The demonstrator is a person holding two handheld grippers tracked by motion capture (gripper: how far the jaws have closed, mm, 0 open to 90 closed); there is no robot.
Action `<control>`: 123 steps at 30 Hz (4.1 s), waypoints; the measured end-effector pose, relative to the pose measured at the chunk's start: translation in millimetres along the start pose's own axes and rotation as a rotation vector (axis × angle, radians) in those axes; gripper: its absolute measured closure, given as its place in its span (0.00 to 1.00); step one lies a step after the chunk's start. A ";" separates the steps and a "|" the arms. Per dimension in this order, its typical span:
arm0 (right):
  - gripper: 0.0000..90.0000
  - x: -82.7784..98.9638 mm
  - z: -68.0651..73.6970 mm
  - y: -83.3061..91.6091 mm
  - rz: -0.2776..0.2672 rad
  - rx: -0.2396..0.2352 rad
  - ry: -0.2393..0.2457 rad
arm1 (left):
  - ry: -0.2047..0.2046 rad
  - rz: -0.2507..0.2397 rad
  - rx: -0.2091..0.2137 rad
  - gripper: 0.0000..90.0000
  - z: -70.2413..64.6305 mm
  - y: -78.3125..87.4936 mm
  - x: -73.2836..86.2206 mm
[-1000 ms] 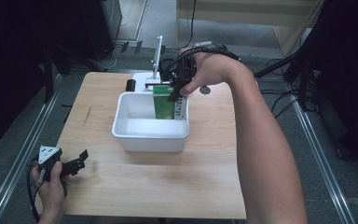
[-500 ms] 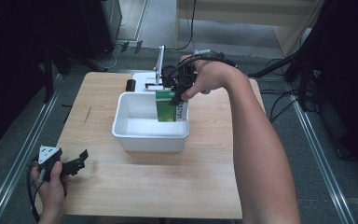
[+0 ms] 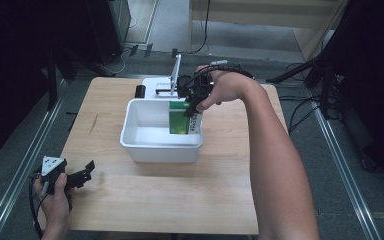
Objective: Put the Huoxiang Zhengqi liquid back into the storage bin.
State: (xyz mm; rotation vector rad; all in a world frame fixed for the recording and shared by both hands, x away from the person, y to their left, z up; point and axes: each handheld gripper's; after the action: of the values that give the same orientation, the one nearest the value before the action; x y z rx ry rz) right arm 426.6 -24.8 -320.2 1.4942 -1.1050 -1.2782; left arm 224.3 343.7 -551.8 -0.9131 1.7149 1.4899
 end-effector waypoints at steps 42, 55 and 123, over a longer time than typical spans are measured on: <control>0.71 11.6 -3.3 -66.8 0.013 -0.059 -0.037 | 0.001 -0.005 0.000 0.01 0.2 -0.1 0.1; 0.70 14.2 -4.2 -75.2 0.005 -0.071 -0.064 | 0.001 -0.005 0.001 0.01 0.4 -0.3 0.1; 0.00 145.2 11.9 -25.4 -0.331 0.324 -0.737 | -0.006 0.000 -0.006 0.01 -1.3 -0.1 0.2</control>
State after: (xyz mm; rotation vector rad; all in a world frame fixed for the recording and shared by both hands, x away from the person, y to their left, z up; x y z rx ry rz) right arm 429.3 -160.1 -379.9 1.5132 -1.6358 -2.0563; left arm 224.3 342.4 -551.9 -0.9108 1.7064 1.4969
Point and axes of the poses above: each handheld gripper's, and its own axes: y roughly backward along the jaws, x roughly out of its underside, z roughly to its left, and after that the axes turned 2 degrees about -y, right-handed
